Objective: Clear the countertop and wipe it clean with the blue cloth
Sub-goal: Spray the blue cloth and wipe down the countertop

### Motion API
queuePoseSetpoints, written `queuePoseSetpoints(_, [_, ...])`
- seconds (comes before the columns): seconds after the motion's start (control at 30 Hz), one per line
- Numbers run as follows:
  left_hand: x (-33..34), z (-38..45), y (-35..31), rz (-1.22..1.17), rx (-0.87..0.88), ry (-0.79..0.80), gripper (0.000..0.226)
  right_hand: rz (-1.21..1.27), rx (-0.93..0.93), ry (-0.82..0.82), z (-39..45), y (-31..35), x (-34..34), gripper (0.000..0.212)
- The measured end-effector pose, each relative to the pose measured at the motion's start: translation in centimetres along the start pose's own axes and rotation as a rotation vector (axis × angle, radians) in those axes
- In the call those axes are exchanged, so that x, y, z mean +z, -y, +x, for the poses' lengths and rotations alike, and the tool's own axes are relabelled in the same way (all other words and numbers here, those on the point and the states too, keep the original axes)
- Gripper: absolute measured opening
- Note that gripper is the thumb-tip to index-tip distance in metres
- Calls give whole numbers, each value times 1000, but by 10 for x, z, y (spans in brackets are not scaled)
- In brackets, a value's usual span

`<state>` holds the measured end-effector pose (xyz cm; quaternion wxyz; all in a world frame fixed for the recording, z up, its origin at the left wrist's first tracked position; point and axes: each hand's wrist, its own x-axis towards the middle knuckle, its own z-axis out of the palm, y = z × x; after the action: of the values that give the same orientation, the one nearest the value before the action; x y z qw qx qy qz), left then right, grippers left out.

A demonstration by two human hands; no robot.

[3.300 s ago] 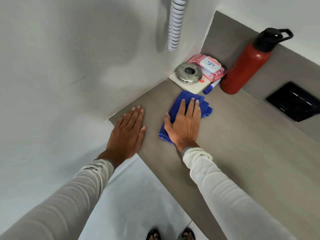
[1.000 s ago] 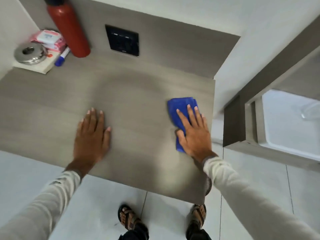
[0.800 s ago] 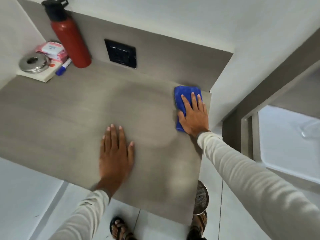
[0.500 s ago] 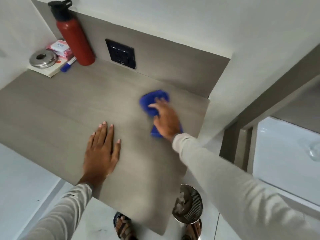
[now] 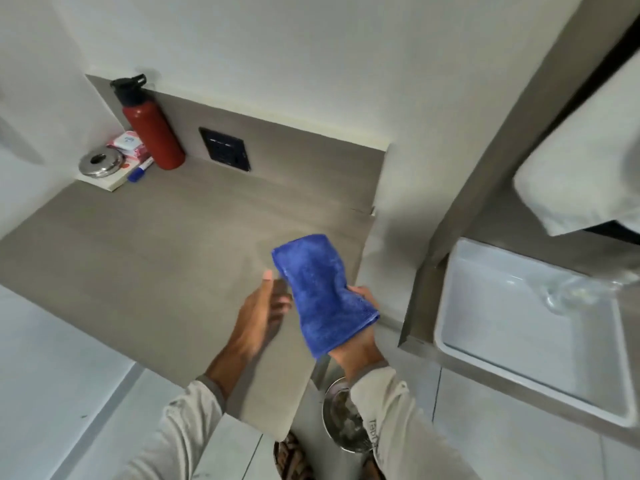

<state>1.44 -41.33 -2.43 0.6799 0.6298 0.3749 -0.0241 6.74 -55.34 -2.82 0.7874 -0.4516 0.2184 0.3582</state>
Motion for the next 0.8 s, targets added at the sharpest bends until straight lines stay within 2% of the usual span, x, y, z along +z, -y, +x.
queuePoseSetpoints(0.03, [18, -9, -8, 11, -65, 122, 67, 58, -60, -6, -8, 8, -8, 8])
queuePoseSetpoints(0.1, [56, -26, -19, 46, -113, 331, 65, 239, -109, 63, -24, 31, -26, 27])
queuePoseSetpoints(0.13, [72, -32, -23, 37, -115, 401, 57, 282, -156, 91, -30, 44, -34, 34])
queuePoseSetpoints(0.23, [112, -43, -36, -45, -88, 507, 42, 289, -322, 165, -42, 83, -64, 33])
queuePoseSetpoints(0.33, [149, -52, -45, -55, -60, 541, 45, 139, -345, 206, -63, 122, -99, 55])
queuePoseSetpoints(0.4, [170, -57, -45, 2, -29, 548, 43, -56, -404, 199, -70, 144, -126, 55])
queuePoseSetpoints(0.5, [202, -62, -35, 115, 12, 582, 41, -222, -446, -48, -68, 166, -172, 46])
queuePoseSetpoints(0.6, [229, -64, -17, 243, 59, 580, 42, -250, -432, -244, -63, 174, -210, 55])
queuePoseSetpoints(0.7, [251, -59, -5, 398, 207, 563, 30, -187, -418, -265, -62, 178, -234, 61])
queuePoseSetpoints(0.8, [266, -51, -5, 542, 352, 514, 37, -96, -412, -260, -49, 181, -248, 64])
